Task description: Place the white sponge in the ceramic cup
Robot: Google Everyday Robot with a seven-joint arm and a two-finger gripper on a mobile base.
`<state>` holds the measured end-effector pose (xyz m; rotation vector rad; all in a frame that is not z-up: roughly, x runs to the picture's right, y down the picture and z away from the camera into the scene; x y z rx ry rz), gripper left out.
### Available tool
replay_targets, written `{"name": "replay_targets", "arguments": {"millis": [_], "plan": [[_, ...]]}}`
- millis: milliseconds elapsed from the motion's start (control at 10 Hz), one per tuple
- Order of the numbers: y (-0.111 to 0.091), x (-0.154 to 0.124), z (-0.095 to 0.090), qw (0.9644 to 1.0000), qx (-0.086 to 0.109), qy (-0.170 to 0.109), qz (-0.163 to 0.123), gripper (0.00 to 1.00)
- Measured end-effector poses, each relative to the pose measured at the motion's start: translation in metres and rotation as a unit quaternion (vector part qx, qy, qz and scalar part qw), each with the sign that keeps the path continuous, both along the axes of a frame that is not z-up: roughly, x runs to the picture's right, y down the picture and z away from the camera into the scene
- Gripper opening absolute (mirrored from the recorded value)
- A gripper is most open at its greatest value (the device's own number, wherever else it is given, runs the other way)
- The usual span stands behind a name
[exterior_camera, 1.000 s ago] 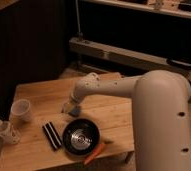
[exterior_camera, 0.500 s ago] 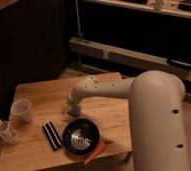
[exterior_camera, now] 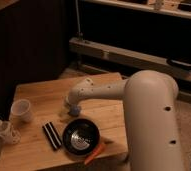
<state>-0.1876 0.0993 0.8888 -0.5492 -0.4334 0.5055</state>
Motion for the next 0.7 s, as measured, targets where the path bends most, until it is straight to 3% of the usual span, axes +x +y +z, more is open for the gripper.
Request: {"name": "replay_targets", "arguments": {"millis": [500,700], "plan": [[0.0047,0.0009,0.0062,0.9999,-0.003,0.013,0.004,0.80],[0.0038,0.0052,0.0073,0.9998,-0.004,0.017,0.008,0.73]]}}
